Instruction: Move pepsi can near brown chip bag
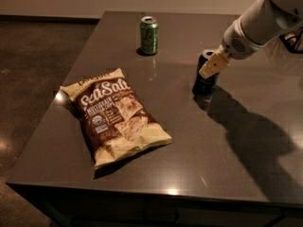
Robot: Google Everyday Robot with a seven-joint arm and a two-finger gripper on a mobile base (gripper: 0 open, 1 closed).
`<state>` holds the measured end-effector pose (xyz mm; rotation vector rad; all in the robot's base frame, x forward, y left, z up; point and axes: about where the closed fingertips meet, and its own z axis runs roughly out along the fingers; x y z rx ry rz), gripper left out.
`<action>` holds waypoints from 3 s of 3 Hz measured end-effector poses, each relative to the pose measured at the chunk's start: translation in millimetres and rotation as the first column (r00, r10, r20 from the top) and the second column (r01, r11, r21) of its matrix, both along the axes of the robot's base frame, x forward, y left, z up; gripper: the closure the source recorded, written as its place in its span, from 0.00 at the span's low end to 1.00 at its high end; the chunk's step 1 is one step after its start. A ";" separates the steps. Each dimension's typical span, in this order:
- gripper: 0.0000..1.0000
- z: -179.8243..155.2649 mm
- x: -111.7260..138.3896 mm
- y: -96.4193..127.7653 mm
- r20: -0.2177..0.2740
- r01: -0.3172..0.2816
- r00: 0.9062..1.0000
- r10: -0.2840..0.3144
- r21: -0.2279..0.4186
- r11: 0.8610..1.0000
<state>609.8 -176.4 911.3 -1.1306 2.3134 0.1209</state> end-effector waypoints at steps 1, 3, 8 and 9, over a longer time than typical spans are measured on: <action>0.70 6.5 -5.5 16.6 0.001 -0.049 0.999 0.049 0.018 0.999; 1.00 9.0 -37.0 70.5 -0.017 -0.212 0.977 0.213 0.053 0.976; 0.37 -5.2 -70.3 116.3 -0.049 -0.342 0.937 0.347 0.076 0.936; 0.06 -4.5 -71.3 117.9 -0.048 -0.345 0.936 0.349 0.075 0.935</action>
Offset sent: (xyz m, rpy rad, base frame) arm -0.0395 0.0783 0.0237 0.0574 -0.0019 0.2429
